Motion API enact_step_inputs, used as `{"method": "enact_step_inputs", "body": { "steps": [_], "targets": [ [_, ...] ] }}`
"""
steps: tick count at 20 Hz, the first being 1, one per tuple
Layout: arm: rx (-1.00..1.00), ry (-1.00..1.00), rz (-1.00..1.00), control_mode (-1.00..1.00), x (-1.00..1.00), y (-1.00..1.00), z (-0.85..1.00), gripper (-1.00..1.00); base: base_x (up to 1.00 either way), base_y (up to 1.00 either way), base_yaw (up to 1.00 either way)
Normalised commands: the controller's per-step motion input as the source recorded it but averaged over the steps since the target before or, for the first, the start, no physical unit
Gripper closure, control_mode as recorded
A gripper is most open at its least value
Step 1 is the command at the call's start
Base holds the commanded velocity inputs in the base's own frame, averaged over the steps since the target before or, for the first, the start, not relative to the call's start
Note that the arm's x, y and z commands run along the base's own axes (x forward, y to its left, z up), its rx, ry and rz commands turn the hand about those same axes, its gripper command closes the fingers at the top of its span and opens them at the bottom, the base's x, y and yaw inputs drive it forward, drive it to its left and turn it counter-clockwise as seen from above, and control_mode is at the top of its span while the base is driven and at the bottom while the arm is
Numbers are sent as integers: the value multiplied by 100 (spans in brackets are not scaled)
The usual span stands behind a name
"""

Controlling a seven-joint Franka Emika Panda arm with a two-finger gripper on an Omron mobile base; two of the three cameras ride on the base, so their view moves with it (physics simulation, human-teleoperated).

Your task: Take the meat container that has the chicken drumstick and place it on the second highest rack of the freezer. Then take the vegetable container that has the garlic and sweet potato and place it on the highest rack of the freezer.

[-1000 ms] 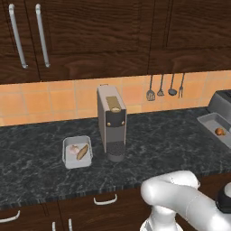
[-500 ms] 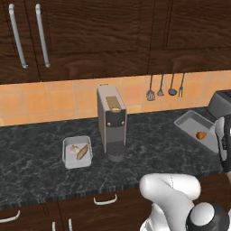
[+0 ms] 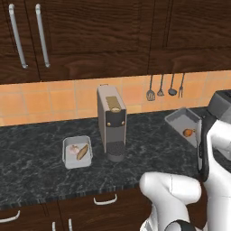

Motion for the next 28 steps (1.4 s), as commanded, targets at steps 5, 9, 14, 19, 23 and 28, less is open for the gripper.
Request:
{"method": "enact_step_inputs", "body": {
  "steps": [5,9,14,19,23,28],
  "targets": [
    [9,9,-51,-100,0,5,28,100,0,0,0],
    [28,-1,-63,-100,0,36,0,100,0,0,0],
    [27,-6,-37,-100,-1,47,22,100,0,0,0],
    [-8,-7,-1,-100,-15,57,24,100,0,0,0],
    [-1,-14,0,-100,-23,55,0,100,0,0,0],
    [-2,-2,15,-100,-17,73,0,100,0,0,0]
  ]
}}
